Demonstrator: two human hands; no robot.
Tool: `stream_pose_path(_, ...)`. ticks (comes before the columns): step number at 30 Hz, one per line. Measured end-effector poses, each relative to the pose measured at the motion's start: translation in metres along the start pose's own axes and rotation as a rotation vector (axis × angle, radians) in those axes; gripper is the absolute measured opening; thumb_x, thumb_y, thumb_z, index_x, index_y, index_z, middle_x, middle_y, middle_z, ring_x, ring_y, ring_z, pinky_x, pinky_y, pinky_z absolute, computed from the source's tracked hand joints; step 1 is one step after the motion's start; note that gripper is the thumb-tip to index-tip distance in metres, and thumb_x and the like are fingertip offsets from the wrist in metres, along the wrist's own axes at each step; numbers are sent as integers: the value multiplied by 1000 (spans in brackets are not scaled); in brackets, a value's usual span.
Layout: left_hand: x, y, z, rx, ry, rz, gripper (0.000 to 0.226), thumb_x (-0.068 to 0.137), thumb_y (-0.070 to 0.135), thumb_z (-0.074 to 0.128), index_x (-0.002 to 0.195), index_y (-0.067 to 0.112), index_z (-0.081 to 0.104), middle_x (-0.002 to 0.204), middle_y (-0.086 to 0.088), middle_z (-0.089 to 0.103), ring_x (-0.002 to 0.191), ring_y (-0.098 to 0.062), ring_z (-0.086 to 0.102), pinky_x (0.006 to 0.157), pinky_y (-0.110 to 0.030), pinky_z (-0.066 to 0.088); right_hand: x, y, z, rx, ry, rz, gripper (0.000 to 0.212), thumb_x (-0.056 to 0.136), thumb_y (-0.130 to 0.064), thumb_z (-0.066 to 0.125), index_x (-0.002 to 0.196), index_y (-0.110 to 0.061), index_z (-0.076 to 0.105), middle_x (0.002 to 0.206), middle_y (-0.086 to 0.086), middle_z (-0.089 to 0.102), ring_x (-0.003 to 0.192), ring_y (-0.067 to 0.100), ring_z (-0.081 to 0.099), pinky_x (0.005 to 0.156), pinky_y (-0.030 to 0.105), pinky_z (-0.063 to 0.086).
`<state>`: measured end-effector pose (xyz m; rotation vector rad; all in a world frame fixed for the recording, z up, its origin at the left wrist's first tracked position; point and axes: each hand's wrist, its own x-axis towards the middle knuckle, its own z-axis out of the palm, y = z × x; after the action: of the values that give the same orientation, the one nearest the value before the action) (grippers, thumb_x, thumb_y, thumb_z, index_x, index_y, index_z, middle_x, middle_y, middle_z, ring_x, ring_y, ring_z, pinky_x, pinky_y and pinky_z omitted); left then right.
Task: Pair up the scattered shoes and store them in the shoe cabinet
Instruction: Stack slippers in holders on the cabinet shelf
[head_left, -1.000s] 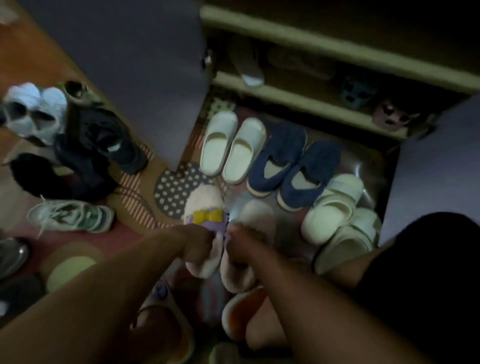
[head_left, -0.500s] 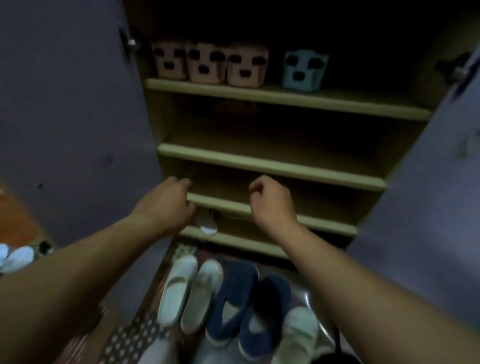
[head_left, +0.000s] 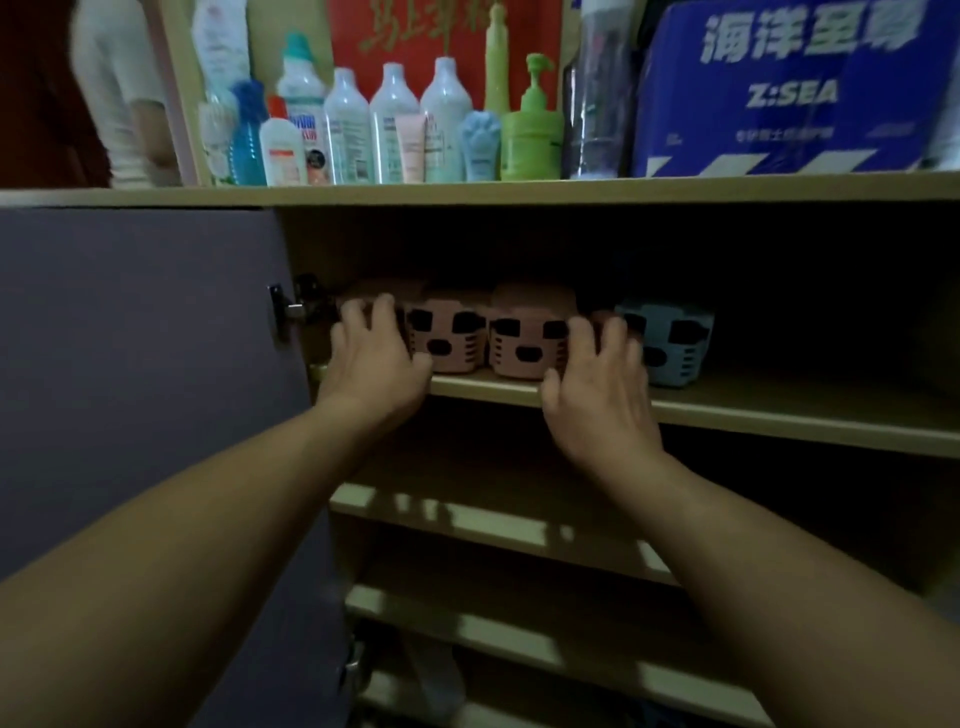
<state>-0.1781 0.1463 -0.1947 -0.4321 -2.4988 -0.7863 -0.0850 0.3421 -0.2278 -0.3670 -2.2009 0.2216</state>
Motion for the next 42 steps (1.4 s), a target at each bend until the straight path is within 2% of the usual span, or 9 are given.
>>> stream_pose_path(5, 39, -8, 10, 54, -29, -141, 69, 91, 33, 57, 151, 17, 26, 164, -11, 4, 148, -38, 14, 116, -53, 27, 10, 3, 15, -36, 49, 107, 56, 85, -43, 57, 134, -25, 35, 124, 11, 42, 76, 19, 39, 63, 33, 34)
stream_pose_path(19, 45, -17, -11, 111, 65, -116, 76, 81, 49, 75, 132, 14, 32, 143, -19, 27, 119, -47, 51, 98, -52, 45, 15, 6, 23, -42, 5, 125, 25, 84, -46, 53, 100, -28, 46, 85, 1, 38, 58, 10, 33, 45, 24, 19)
stream_pose_path(22, 8, -7, -27, 35, 130, -100, 65, 80, 47, 77, 120, 14, 38, 134, -16, 35, 114, -44, 53, 93, -50, 47, 15, 5, 11, 4, -107, 132, 42, 88, -45, 55, 124, -26, 44, 102, 6, 45, 75, 17, 45, 52, 26, 31)
stream_pose_path(26, -76, 6, -55, -37, 253, -113, 53, 80, 48, 74, 108, 22, 38, 130, -9, 37, 114, -40, 49, 86, -46, 46, -15, -6, -34, 284, -100, 201, 71, 91, -35, 58, 151, -30, 21, 151, 5, 28, 133, 29, 37, 100, 41, 43)
stream_pose_path(29, -170, -4, -71, -141, 327, -68, 51, 77, 46, 74, 100, 25, 33, 126, -3, 32, 110, -34, 48, 82, -37, 44, -89, -29, -62, 526, -79, 285, 55, 92, -30, 56, 144, -27, 38, 145, 1, 37, 129, 19, 43, 98, 28, 38)
stream_pose_path(31, -251, -19, -70, -204, 333, -52, 51, 76, 42, 75, 98, 22, 34, 123, -6, 33, 105, -29, 46, 88, -32, 42, -159, -50, -69, 645, -311, 401, 36, 93, -32, 57, 127, -22, 55, 130, 3, 53, 117, 21, 54, 98, 28, 42)
stream_pose_path(34, -381, -44, -49, -196, 228, -199, 52, 71, 41, 80, 86, 18, 36, 99, -11, 46, 90, -22, 41, 78, -33, 36, -280, -77, -66, 1066, -798, 718, 29, 100, -43, 50, 109, -20, 65, 110, 7, 68, 112, 32, 63, 103, 50, 48)
stream_pose_path(37, -504, -65, -28, -158, -75, -588, 50, 69, 39, 83, 84, 15, 42, 93, -11, 46, 88, -31, 49, 76, -40, 41, -405, -91, -64, 1322, -1250, 1092, 53, 97, -57, 49, 129, -16, 63, 121, 14, 70, 115, 35, 65, 106, 50, 46)
stream_pose_path(42, -612, -106, -30, -51, -948, -732, 47, 75, 43, 76, 98, 10, 52, 115, -17, 52, 106, -32, 56, 88, -37, 50, -577, -80, -78, 978, -1315, 1381, 56, 91, -28, 71, 142, -16, 48, 115, 3, 67, 102, 20, 66, 102, 35, 47)
